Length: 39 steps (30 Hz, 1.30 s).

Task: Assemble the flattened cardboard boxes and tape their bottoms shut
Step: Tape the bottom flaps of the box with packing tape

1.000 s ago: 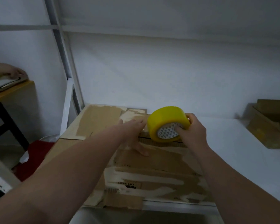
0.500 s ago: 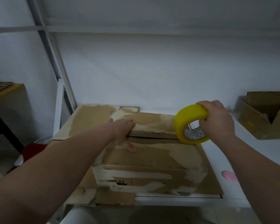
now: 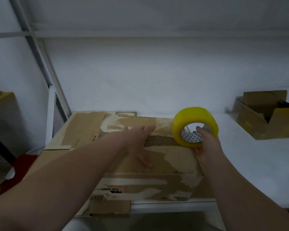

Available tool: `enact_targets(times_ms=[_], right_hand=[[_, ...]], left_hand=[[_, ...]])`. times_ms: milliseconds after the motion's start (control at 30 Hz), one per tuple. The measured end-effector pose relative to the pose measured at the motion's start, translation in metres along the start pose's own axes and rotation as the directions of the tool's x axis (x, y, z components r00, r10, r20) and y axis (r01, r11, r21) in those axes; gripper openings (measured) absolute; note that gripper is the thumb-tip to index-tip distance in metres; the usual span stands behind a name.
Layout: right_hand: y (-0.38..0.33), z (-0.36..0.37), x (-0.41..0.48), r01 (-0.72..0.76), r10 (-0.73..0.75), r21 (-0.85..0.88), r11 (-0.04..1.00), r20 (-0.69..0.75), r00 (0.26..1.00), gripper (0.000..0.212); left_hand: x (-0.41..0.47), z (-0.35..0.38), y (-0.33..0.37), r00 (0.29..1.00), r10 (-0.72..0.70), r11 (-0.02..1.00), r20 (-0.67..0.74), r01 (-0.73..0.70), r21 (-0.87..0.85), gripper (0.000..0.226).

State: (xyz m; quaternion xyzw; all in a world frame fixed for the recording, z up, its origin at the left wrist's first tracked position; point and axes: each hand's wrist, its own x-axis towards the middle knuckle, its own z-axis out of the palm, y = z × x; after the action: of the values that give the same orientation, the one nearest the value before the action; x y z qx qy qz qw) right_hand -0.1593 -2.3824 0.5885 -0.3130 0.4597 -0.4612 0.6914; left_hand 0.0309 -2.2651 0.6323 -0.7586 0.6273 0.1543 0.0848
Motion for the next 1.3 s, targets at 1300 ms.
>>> enact_targets(times_ms=[1300], right_hand=[[-0.037, -0.065, 0.047, 0.505, -0.61, -0.825, 0.255, 0.268, 0.746, 0.023]], left_hand=[[0.059, -0.008, 0.095, 0.985, -0.171, 0.97, 0.008, 0.167, 0.176, 0.109]])
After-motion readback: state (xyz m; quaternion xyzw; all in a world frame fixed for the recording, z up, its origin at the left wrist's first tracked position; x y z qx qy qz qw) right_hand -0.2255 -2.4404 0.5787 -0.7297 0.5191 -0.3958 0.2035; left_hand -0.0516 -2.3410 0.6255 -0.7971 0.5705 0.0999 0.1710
